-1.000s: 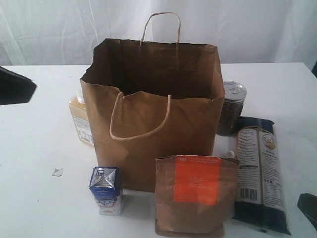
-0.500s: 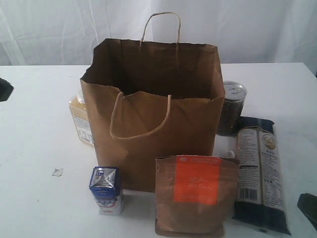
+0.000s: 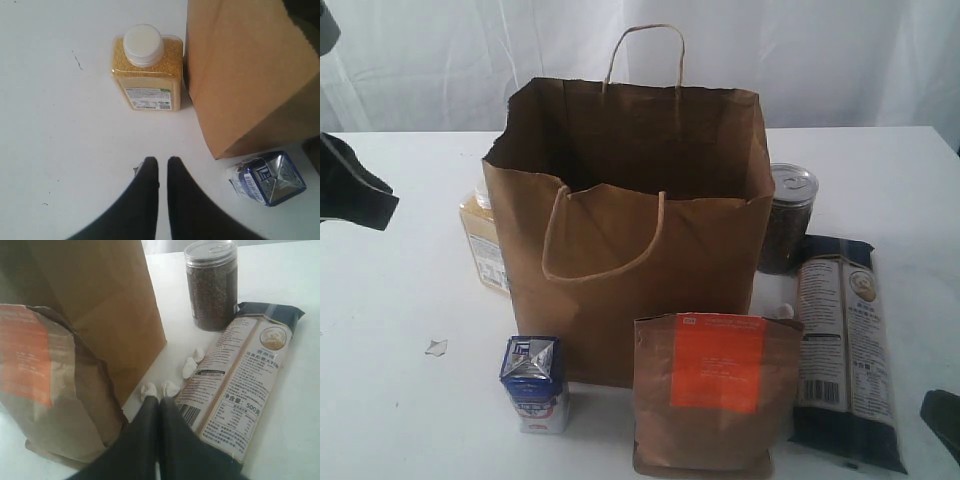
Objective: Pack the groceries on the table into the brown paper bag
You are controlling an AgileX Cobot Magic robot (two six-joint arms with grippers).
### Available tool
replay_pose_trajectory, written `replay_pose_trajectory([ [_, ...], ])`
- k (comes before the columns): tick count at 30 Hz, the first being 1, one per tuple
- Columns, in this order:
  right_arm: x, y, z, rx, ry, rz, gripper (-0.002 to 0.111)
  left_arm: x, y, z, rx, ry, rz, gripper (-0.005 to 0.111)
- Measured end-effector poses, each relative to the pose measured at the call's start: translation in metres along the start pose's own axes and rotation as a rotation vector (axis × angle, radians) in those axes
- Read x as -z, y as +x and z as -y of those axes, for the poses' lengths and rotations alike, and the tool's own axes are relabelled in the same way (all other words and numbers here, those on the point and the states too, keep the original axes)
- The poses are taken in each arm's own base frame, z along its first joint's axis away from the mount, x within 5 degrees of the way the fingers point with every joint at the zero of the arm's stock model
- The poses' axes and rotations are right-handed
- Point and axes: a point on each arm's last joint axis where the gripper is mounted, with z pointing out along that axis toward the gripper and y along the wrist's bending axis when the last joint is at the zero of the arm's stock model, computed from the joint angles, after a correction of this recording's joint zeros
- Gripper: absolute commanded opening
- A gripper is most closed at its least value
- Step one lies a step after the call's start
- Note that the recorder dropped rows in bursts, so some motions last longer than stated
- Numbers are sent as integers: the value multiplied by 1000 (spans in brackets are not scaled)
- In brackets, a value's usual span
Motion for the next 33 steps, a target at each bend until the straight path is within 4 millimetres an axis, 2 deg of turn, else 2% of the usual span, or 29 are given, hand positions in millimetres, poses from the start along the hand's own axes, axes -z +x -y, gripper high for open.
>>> replay_pose_trajectory([
  [14,0,0,0,0,0,0,0,0,-6,-4,-38,-43,61,14],
  [16,0,0,0,0,0,0,0,0,-2,-5,-62,-56,25,32],
  [18,0,0,0,0,0,0,0,0,2,-6,-162,-65,-23,67],
  [19,0,0,0,0,0,0,0,0,3,-6,-199,-64,-33,87],
  [20,0,0,0,0,0,0,0,0,3,-6,-245,-65,-44,94],
  [22,0,0,0,2,0,0,0,0,4,-7,-281,-67,-47,91],
  [27,0,0,0,8,0,0,0,-3,2,-8,-312,-81,-48,65],
  [33,0,0,0,10,0,0,0,-3,3,-8,-315,-78,-55,65],
])
